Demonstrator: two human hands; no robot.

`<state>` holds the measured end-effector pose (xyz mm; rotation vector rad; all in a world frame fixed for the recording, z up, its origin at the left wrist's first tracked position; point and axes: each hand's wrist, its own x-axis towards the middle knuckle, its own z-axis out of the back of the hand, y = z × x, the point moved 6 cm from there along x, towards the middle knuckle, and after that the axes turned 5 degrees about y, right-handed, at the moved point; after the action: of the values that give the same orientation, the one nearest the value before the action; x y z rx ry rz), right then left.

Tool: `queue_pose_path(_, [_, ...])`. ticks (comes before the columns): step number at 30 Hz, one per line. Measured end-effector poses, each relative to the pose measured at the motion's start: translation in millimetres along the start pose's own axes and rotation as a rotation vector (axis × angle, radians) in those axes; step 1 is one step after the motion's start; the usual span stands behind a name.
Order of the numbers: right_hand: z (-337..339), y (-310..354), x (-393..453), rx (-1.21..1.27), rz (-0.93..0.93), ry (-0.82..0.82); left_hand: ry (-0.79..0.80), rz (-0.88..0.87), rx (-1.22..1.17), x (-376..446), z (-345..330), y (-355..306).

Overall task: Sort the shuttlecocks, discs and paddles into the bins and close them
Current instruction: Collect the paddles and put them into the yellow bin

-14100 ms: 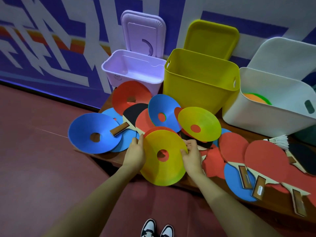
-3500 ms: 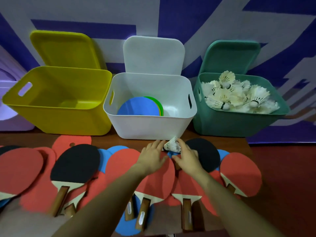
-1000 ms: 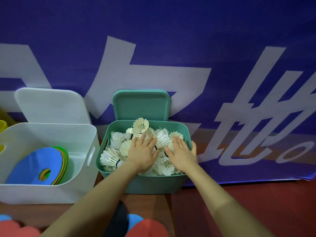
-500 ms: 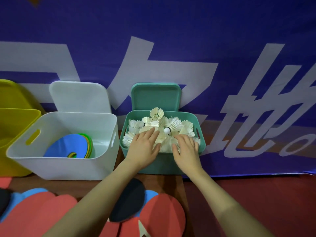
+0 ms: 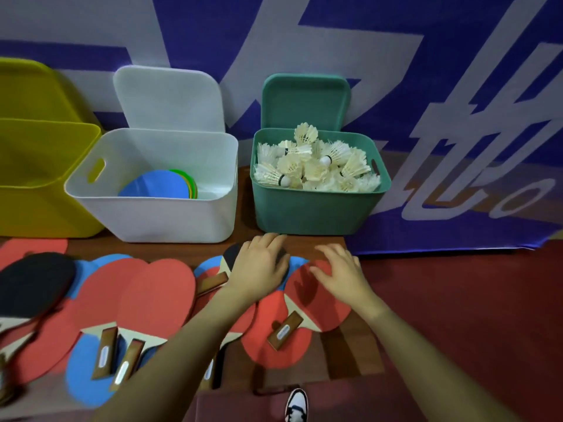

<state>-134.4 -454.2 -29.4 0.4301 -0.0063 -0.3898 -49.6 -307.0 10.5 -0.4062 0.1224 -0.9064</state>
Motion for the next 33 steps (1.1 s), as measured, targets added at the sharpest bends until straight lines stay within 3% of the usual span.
queue_pose_path(5, [-49, -27, -30, -0.126, -0.177, 0.389, 0.18, 0.092, -0.021, -33, -54, 7])
queue_pose_path(11, [-80, -58, -48, -0.149, -0.323, 0.532, 0.428, 0.211, -0.024, -61, -118, 12])
queue_pose_path(19, [-82, -68, -50, -0.11, -0.188, 0.387, 0.488, 0.25, 0.06, -51, -151, -9])
queue_pose_path(25, [-73, -75, -56, 0.005, -0.07, 0.234, 0.385, 0.284, 0.017, -45, -154, -15])
queue_pose_path(33, [-71, -102, -56, 0.172, -0.034, 0.255, 0.396, 0.296, 0.17, -46, -163, -18])
